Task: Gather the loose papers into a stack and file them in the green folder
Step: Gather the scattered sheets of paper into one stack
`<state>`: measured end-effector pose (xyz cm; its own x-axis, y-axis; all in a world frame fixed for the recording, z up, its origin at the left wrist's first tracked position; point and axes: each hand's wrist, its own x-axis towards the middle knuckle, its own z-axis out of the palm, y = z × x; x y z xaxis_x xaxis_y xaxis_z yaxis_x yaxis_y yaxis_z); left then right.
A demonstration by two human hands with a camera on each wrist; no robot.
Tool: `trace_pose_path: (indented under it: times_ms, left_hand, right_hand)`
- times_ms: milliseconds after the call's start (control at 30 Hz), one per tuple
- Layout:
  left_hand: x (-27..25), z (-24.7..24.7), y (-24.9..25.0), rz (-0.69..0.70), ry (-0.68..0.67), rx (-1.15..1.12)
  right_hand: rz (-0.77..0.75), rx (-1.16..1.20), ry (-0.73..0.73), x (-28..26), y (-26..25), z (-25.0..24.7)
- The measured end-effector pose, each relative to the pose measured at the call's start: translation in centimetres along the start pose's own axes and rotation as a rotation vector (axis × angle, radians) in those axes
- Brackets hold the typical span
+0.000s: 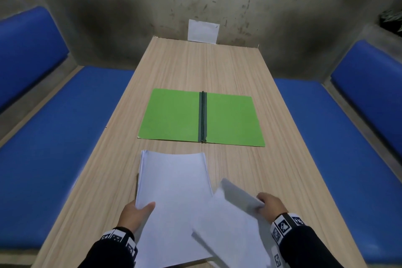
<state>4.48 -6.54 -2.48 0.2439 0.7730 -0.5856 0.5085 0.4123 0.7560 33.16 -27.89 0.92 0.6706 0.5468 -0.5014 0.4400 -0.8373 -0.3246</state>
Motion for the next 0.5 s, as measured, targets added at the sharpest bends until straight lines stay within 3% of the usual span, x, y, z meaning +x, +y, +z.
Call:
trace_pose_path:
  times_ms: [100, 167, 233, 333, 500]
  left_hand:
    - [-0.3, 0.1, 0.3, -0.005, -0.015, -0.012]
    - [-0.3, 0.3, 0.5, -0.008, -0.019, -0.024]
    - [-0.4, 0.6, 0.5, -0.015, -0.03, -0.058]
    - [-0.6, 1.1, 0.5, -0.027, -0.065, -0.08]
    - [-1.4, 1.6, 1.5, 0.036, -0.124, -0.052]
  right_hand:
    - [0.063, 0.104, 0.305, -0.7, -0.2, -4.0]
    - [0.02, 0.271, 0.515, -1.1, -0.8, -7.0]
    - [-0.043, 0.519, 0.616, -1.9, -2.2, -9.5]
    - [-0.11, 0.93, 0.568, -3.3, -4.8, -11.7]
    - [-0.054, 1.027, 0.252, -3.3, -7.8, -7.5]
